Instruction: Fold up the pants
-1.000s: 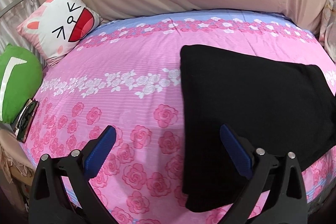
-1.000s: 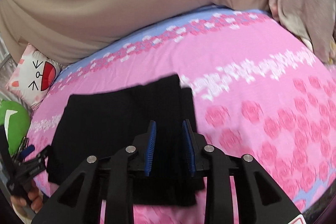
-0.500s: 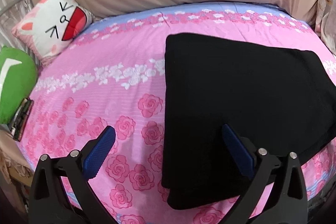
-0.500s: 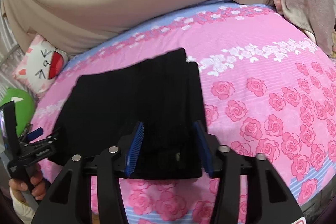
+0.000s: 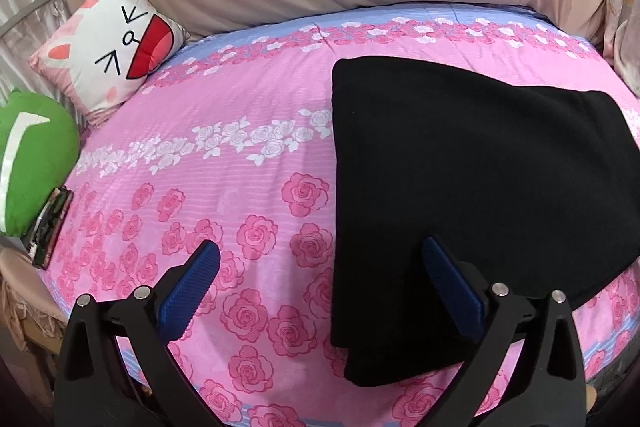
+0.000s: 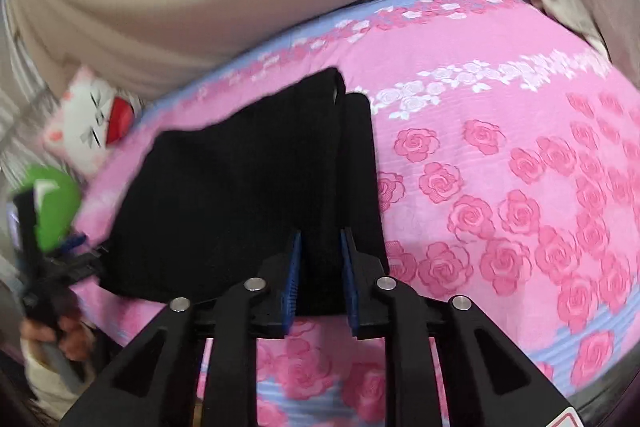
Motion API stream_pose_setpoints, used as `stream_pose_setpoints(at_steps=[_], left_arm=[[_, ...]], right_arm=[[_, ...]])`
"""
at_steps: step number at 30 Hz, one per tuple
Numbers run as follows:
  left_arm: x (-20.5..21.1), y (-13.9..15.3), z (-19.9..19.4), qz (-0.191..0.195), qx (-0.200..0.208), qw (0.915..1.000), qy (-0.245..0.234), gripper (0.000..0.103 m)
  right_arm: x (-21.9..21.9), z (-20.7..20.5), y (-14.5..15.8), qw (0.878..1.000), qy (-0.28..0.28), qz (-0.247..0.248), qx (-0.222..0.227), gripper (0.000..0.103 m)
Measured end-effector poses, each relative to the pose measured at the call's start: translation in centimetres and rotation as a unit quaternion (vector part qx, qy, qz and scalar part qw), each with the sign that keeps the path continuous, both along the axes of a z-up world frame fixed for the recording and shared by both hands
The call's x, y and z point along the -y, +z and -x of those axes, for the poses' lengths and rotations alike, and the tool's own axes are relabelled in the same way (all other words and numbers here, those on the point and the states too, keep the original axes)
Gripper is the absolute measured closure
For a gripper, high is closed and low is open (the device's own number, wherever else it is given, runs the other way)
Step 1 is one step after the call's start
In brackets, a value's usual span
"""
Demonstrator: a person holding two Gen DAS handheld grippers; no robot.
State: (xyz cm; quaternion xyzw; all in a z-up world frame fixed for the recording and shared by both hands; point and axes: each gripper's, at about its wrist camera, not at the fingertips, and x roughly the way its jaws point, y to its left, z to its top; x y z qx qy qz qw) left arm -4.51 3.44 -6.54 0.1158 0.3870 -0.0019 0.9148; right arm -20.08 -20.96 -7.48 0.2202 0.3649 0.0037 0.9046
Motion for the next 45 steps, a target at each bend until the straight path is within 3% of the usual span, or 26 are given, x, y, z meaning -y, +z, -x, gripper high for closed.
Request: stream_pose_setpoints(at_steps=[6, 9, 12, 14, 17, 20, 21, 22, 23, 25, 27, 30, 31, 32, 33, 34, 39, 43, 44, 45], left_arm=[[0.2, 0.1, 0.0, -0.006, 0.003, 1.0000, 0.005, 0.005], [0.2, 0.1, 0.0, -0.006, 0.002, 1.0000, 0.005, 0.005], [0.2, 0.0, 0.0, -0.005, 0.001, 1.0000, 0.005, 0.005], [0.2, 0.0, -0.1, -0.003, 0.000, 1.0000, 0.003, 0.005], [0.1, -0.2, -0.2, 0.001, -0.004, 1.0000, 0.004, 0.005], [-0.4, 0.4, 0.2, 0.030, -0.007, 0.9995, -0.006, 0.005], [-0.9, 0.7, 0.4, 0.063, -0.016, 0.9976, -0.023, 0.005], [-1.7, 1.1, 0.6, 0.117, -0.034, 0.9914, -0.047, 0.005], [-2.4, 1.2, 0.6, 0.157, -0.050, 0.9843, -0.062, 0.005], [-3.5, 0.8, -0.1, 0.223, -0.086, 0.9675, -0.083, 0.005], [-4.0, -0.2, -1.1, 0.254, -0.114, 0.9566, -0.085, 0.005], [-3.9, -2.0, -2.2, 0.305, -0.167, 0.9325, -0.098, 0.005], [-3.7, -2.5, -2.4, 0.327, -0.183, 0.9207, -0.110, 0.005], [-3.4, -2.5, -2.4, 0.334, -0.184, 0.9167, -0.119, 0.005], [-3.2, -2.5, -2.4, 0.335, -0.184, 0.9152, -0.127, 0.005], [-3.0, -2.4, -2.6, 0.338, -0.185, 0.9134, -0.132, 0.005], [-2.8, -3.1, -4.6, 0.370, -0.198, 0.8981, -0.131, 0.005], [-1.7, -2.9, -5.7, 0.363, -0.197, 0.9009, -0.133, 0.005], [-1.7, -2.8, -5.8, 0.361, -0.196, 0.9023, -0.130, 0.009], [-1.6, -2.7, -5.8, 0.355, -0.192, 0.9065, -0.125, 0.037]], right_arm=[[-1.9, 1.0, 3.4, 0.998, -0.013, 0.062, 0.027, 0.075], [-3.2, 0.6, 3.4, 0.997, 0.005, 0.071, 0.032, 0.085], [-3.4, -0.5, 1.8, 0.995, 0.004, 0.096, 0.004, 0.103], [-2.4, -0.8, 0.3, 0.996, -0.005, 0.088, -0.001, 0.103], [-1.5, -0.5, 0.7, 0.999, 0.000, 0.049, 0.000, 0.103], [-1.1, 0.0, 1.7, 0.999, -0.001, 0.034, 0.001, 0.090], [-0.8, 0.4, 2.1, 1.000, -0.001, 0.025, 0.005, 0.069], [-0.4, 0.7, 2.3, 1.000, -0.003, 0.016, 0.010, 0.044], [0.0, 1.1, 2.6, 1.000, -0.001, 0.009, 0.015, 0.037], [0.5, 1.6, 2.6, 1.000, 0.004, 0.007, 0.022, 0.032], [1.2, 1.5, 1.8, 1.000, 0.003, -0.006, 0.012, 0.027], [2.0, 0.7, -0.3, 0.998, 0.019, -0.051, -0.017, 0.027], [2.1, 0.6, -1.0, 0.997, 0.028, -0.073, -0.023, 0.027], [2.1, 0.5, -1.5, 0.995, 0.039, -0.093, -0.025, 0.027], [2.0, 0.4, -1.9, 0.992, 0.051, -0.113, -0.024, 0.027], [1.7, 0.2, -2.3, 0.988, 0.066, -0.136, -0.021, 0.019], [1.3, -1.5, -2.6, 0.986, 0.070, -0.152, -0.012, 0.017], [2.3, -3.5, -3.0, 0.979, 0.068, -0.191, -0.006, 0.016], [2.5, -3.9, -3.2, 0.977, 0.068, -0.203, -0.004, 0.017], [2.5, -4.2, -3.2, 0.976, 0.064, -0.207, -0.001, 0.025]])
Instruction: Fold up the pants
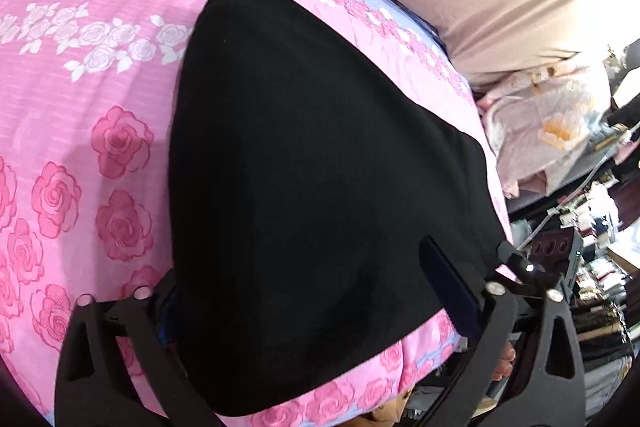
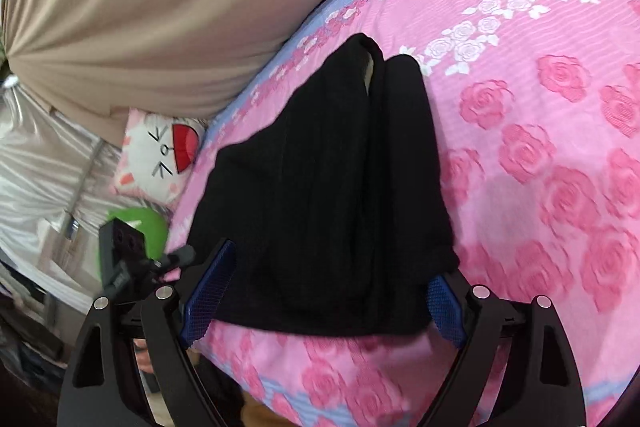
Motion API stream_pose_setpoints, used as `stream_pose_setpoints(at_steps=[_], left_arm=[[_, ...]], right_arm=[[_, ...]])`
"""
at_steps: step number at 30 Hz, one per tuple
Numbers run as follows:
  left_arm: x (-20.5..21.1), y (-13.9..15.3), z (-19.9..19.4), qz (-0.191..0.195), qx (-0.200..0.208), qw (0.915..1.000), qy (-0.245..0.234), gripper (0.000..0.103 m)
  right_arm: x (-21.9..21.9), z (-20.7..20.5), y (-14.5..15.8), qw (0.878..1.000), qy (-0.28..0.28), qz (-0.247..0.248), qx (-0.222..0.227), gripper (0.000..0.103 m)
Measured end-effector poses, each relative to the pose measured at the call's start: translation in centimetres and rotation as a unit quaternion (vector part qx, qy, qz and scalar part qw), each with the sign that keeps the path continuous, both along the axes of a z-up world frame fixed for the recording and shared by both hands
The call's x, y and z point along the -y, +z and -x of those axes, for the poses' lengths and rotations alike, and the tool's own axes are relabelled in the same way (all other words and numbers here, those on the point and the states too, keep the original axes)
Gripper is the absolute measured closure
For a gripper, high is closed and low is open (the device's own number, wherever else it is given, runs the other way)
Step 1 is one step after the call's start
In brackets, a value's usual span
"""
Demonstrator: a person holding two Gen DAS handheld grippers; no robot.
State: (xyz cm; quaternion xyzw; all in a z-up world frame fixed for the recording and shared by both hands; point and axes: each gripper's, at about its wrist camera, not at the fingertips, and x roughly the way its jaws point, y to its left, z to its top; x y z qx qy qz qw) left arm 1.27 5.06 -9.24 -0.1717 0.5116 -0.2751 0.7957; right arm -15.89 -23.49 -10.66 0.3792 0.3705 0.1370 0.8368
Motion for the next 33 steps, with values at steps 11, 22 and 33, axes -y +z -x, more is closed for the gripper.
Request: stream_pose_setpoints(at_steps=[11, 22, 33], left_arm=[[-4.9, 3.3, 4.5, -0.009, 0.017, 0.9997, -0.013, 0.075], [-3.8, 0.8, 4.6, -0.023, 0.051, 0.9983, 0.019, 0.007], [-1.8, -0.1, 3.3, -0.020, 0.038, 0.9987, 0.029, 0.005]], right_arm=[[-3.6, 4.2, 4.6, 0.998, 0.016, 0.047, 0.023, 0.071], [-1.9, 6.4, 0.9, 0.997, -0.024, 0.075, -0.022, 0.035], [-1.2, 3.6, 2.8, 0.999, -0.019, 0.032, 0.036, 0.071]])
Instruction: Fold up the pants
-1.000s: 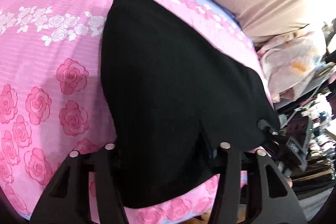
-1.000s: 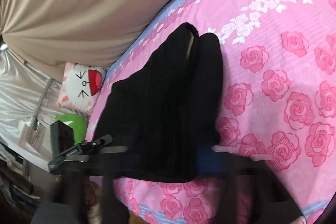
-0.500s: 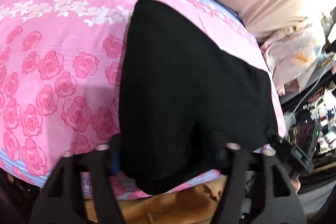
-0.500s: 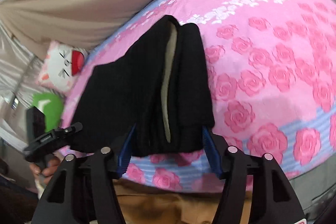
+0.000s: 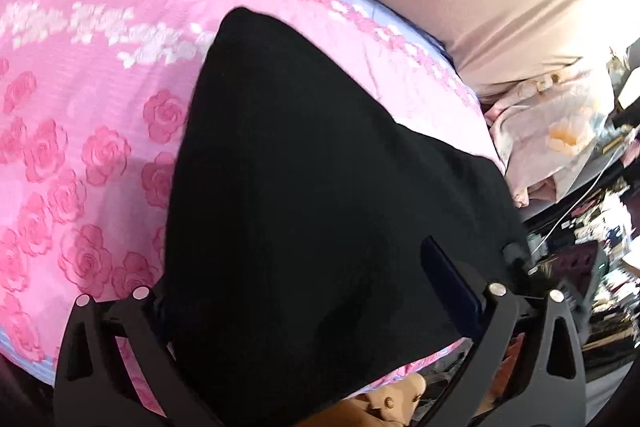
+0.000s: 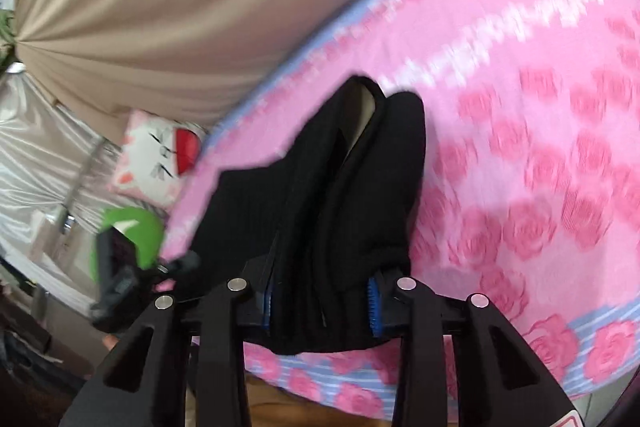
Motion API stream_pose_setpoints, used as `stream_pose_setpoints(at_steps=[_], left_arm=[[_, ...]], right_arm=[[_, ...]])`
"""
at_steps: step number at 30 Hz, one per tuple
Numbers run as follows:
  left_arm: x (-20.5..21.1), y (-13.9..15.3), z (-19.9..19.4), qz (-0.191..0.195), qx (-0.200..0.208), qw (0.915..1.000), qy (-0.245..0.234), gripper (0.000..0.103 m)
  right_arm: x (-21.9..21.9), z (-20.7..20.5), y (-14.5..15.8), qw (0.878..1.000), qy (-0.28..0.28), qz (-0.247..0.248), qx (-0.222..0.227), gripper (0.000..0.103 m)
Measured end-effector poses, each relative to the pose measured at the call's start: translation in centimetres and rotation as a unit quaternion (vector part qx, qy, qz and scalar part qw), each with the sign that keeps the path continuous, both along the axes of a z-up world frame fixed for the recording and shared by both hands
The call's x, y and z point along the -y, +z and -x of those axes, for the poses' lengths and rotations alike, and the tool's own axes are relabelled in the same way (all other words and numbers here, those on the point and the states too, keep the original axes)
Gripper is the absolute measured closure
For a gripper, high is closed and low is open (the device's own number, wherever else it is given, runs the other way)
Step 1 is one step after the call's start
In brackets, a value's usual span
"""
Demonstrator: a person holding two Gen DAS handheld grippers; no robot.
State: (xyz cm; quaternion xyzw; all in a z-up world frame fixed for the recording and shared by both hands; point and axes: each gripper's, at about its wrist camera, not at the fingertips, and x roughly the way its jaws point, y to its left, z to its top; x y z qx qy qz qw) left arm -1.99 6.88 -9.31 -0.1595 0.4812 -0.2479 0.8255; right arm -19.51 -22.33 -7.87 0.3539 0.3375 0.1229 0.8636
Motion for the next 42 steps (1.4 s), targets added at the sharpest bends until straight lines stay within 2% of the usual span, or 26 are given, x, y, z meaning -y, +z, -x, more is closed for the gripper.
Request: stream_pose_setpoints(at_steps=[1, 4, 5, 8, 11, 13, 16, 27, 30, 33, 36, 40, 42], left_arm=[[0.1, -0.2, 0.1, -0.012, 0.002, 0.9999, 0.001, 0.005], [1.0, -1.4, 0.2, -0.057, 0.007, 0.9983, 0.004, 0.005], [1.3, -1.5, 0.5, -0.071, 0.018, 0.9973, 0.001, 0.005], [2.0, -1.8, 0.9, -0.096, 0.033, 0.9949, 0.004, 0.005], [2.1, -1.9, 0.7, -0.096, 0.034, 0.9948, 0.007, 0.005], [2.1, -2.0, 0.4, -0.095, 0.031, 0.9950, 0.009, 0.005], [2.4, -1.8, 0.2, -0.094, 0.028, 0.9951, 0.012, 0.005], [3.5, -1.8, -0.7, -0.104, 0.030, 0.9938, 0.023, 0.005], [3.1, -2.0, 0.0, -0.091, 0.050, 0.9944, 0.017, 0.005], [2.4, -2.2, 0.7, -0.072, 0.074, 0.9947, 0.005, 0.005], [2.3, -2.1, 0.6, -0.059, 0.076, 0.9953, 0.010, 0.005], [2.0, -2.0, -0.7, -0.015, 0.062, 0.9978, 0.020, 0.005], [2.3, -2.0, -1.1, -0.006, 0.059, 0.9980, 0.021, 0.005]], right_arm=[[0.3, -0.1, -0.1, 1.000, -0.001, -0.002, -0.002, 0.071], [1.6, -1.1, -3.7, 0.998, -0.011, -0.017, -0.064, 0.067], [1.7, -0.5, -3.9, 0.999, -0.011, -0.028, -0.040, 0.066], [1.1, -0.1, -3.6, 0.999, -0.009, -0.014, -0.042, 0.058], [0.3, -0.3, -3.4, 0.999, -0.004, -0.003, -0.039, 0.050], [-0.4, -0.7, -3.1, 0.999, 0.000, 0.004, -0.035, 0.041], [-1.1, -1.2, -2.9, 0.999, 0.007, 0.020, -0.030, 0.035], [-1.1, -2.4, -3.1, 1.000, 0.008, 0.009, -0.021, 0.033], [-1.4, -1.8, -3.1, 1.000, 0.010, 0.013, -0.001, 0.033], [-2.3, -1.1, -3.1, 0.999, 0.014, 0.042, 0.026, 0.032], [-3.0, -0.7, -3.1, 0.997, -0.001, 0.066, 0.038, 0.030], [-3.0, -1.6, -2.8, 0.998, -0.012, 0.043, 0.035, 0.029], [-2.6, -2.2, -2.9, 0.999, -0.008, 0.019, 0.036, 0.029]])
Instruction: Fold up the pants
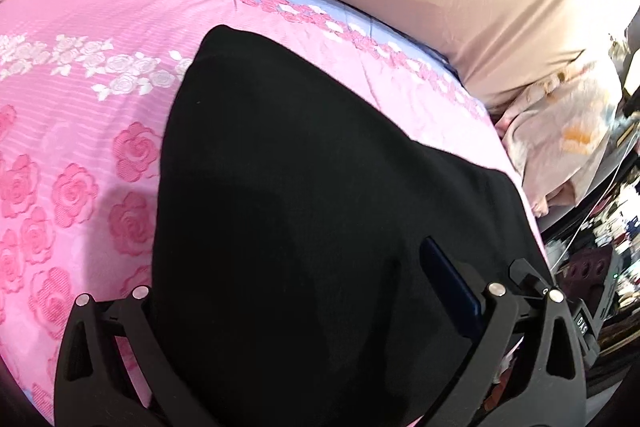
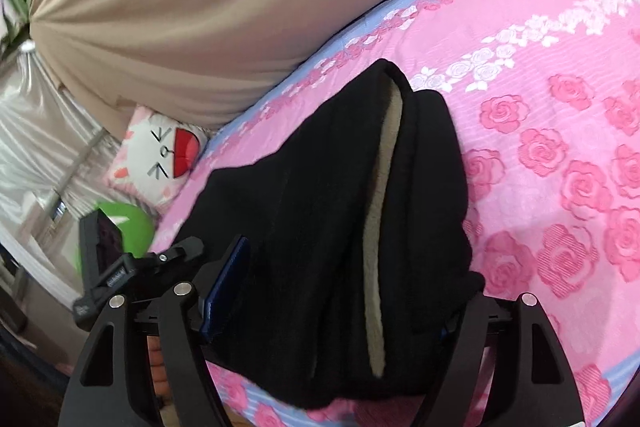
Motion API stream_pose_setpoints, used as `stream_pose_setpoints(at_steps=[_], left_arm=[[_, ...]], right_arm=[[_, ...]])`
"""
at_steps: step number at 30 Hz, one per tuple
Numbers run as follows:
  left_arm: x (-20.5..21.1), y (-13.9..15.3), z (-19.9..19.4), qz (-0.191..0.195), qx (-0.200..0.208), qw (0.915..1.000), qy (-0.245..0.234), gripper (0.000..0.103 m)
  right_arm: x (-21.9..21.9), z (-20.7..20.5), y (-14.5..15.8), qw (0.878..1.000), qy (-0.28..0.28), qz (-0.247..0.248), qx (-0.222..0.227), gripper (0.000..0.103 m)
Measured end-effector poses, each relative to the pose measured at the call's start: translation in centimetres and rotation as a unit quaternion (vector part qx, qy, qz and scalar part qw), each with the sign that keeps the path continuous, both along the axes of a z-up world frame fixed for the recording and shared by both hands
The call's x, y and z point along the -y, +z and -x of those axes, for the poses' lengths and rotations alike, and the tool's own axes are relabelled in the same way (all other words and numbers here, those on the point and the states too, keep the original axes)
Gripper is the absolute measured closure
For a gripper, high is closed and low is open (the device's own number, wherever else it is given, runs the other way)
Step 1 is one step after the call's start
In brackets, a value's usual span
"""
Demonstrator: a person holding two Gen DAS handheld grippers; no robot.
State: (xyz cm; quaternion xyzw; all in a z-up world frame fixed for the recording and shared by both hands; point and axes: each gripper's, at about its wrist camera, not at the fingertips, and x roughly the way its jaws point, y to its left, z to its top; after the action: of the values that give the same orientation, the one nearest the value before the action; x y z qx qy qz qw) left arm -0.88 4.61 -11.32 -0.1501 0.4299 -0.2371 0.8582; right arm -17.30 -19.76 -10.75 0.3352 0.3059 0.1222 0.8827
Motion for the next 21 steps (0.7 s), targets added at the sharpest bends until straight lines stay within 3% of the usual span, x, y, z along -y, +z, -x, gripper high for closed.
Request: stream_pose_setpoints(at_steps=[2, 3, 4, 5, 6, 8, 12, 21], left_arm=[[0.7, 0.0, -0.2, -0.009, 0.006, 0.9999, 0.001, 0.006], [1.1, 0.1, -0.1, -0.021, 0.010, 0.9997, 0.002, 0.010], [1.2, 0.1, 0.0, -0.031, 0.011, 0.9994, 0.009, 0.018], [1.0, 0.2, 0.2, -0.032, 0.010, 0.9994, 0.013, 0.036], [0.7, 0.2, 0.2, -0.017, 0.002, 0.9998, 0.005, 0.045], [-0.1, 0.3, 0.1, 0.009, -0.016, 0.9998, -0.002, 0.051], [-0.7, 1.0, 0.7, 0.016, -0.023, 0.9995, -0.011, 0.056], [-2.3, 3.9, 6.8, -0.002, -0.011, 0.9984, -0.056, 0.057]], right_arm=[[0.2, -0.4, 0.0, 1.000, 0.002, -0.014, 0.001, 0.032], [0.3, -0.6, -0.1, 1.000, 0.000, -0.021, -0.002, 0.046], [0.5, -0.7, -0.2, 1.000, -0.007, -0.022, -0.011, 0.060], [0.7, -0.6, -0.3, 0.999, -0.007, -0.028, -0.013, 0.062], [0.9, -0.4, -0.3, 0.999, -0.007, -0.036, -0.016, 0.066], [0.7, 0.1, 0.2, 0.999, -0.011, -0.031, -0.021, 0.070], [-0.3, 1.5, 1.7, 1.000, -0.012, -0.013, -0.015, 0.072], [-2.3, 7.5, 4.3, 1.000, 0.010, -0.005, -0.023, 0.072]])
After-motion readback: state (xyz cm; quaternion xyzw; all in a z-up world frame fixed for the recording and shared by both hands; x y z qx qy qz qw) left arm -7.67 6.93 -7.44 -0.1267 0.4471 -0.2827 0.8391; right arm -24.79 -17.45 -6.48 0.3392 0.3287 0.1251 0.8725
